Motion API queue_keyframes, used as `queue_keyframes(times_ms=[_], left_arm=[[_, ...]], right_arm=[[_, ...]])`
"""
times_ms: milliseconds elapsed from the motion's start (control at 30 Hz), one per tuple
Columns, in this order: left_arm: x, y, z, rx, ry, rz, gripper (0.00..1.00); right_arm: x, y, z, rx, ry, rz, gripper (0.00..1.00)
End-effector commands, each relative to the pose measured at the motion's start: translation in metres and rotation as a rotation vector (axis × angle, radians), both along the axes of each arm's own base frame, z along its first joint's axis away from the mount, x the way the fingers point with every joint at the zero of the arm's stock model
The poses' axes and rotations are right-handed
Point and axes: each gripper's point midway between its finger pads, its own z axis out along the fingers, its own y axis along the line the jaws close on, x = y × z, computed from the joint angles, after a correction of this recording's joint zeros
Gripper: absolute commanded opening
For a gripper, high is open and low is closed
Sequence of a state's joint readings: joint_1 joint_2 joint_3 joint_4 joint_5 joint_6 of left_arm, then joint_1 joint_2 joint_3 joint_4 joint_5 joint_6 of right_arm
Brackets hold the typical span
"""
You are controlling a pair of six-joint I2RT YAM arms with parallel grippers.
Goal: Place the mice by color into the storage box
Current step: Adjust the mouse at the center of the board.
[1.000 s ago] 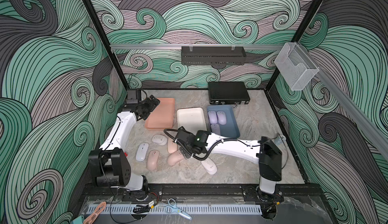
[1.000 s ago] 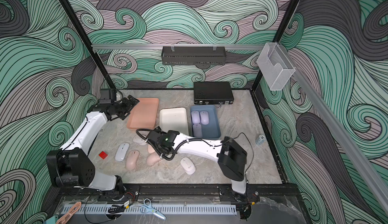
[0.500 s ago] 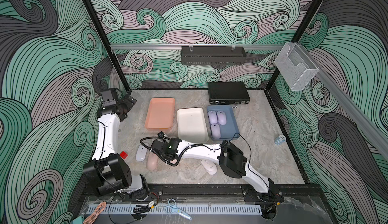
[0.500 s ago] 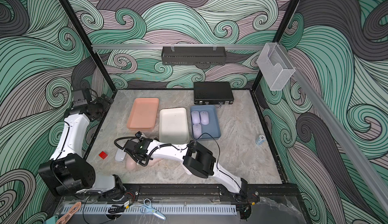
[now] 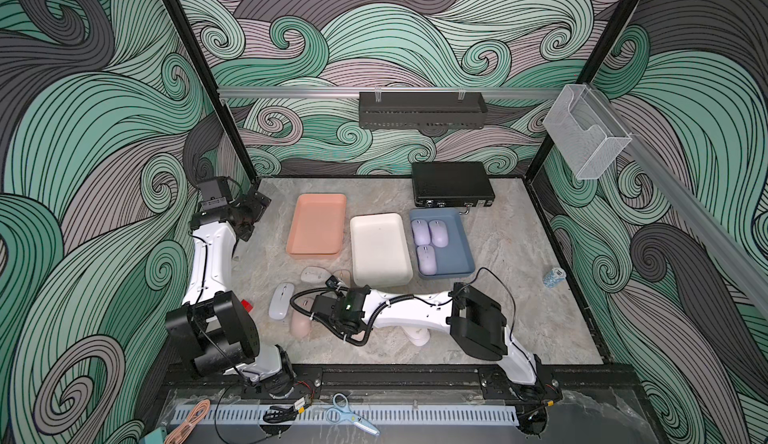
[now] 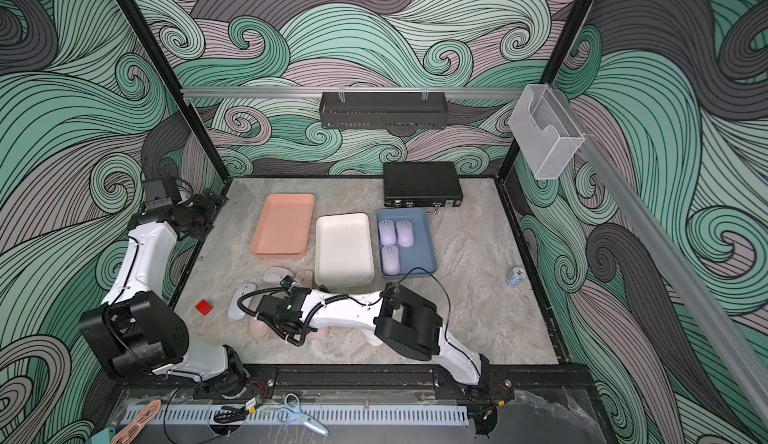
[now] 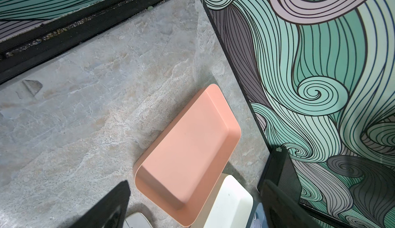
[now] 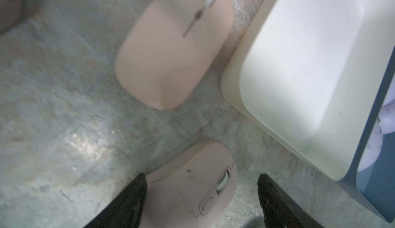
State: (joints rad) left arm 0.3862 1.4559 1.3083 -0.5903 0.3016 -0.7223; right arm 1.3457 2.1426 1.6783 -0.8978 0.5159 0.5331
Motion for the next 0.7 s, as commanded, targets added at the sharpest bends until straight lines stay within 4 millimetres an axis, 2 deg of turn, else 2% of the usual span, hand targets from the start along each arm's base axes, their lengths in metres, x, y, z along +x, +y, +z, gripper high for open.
queue_keyframes(times_ms=[0,67,133,200,267,367,467,600,667], left_arm=[[0.002,-0.005,0.009,-0.025,-0.039,-0.019,0.94],[0.004,-0.009,0.008,-0.035,-0.046,-0.031,0.94],[0.006,-0.016,0.007,-0.048,-0.054,-0.049,0.94],[0.010,-0.030,0.005,-0.066,-0.059,-0.085,0.94],[0.015,-0.046,0.002,-0.082,-0.055,-0.130,0.94],[0.019,-0.064,0.000,-0.099,-0.053,-0.180,0.93],[0.019,-0.068,-0.003,-0.095,-0.045,-0.188,0.93],[0.019,-0.067,-0.004,-0.090,-0.039,-0.186,0.93],[0.019,-0.066,-0.006,-0.086,-0.036,-0.184,0.93]], right_arm=[[-0.006,-0.024,0.017,0.007,0.006,-0.040,0.81],[-0.011,-0.032,0.020,0.012,0.026,-0.040,0.82],[-0.017,-0.044,0.013,-0.006,0.060,-0.057,0.82],[-0.023,-0.055,0.004,-0.019,0.103,-0.085,0.82],[-0.026,-0.056,0.003,-0.001,0.124,-0.100,0.82],[-0.028,-0.045,0.016,0.074,0.135,-0.125,0.82],[-0.025,-0.026,0.023,0.176,0.133,-0.147,0.86],[-0.018,-0.003,0.007,0.188,0.147,-0.158,0.91],[-0.012,0.000,-0.002,0.172,0.145,-0.172,0.91]])
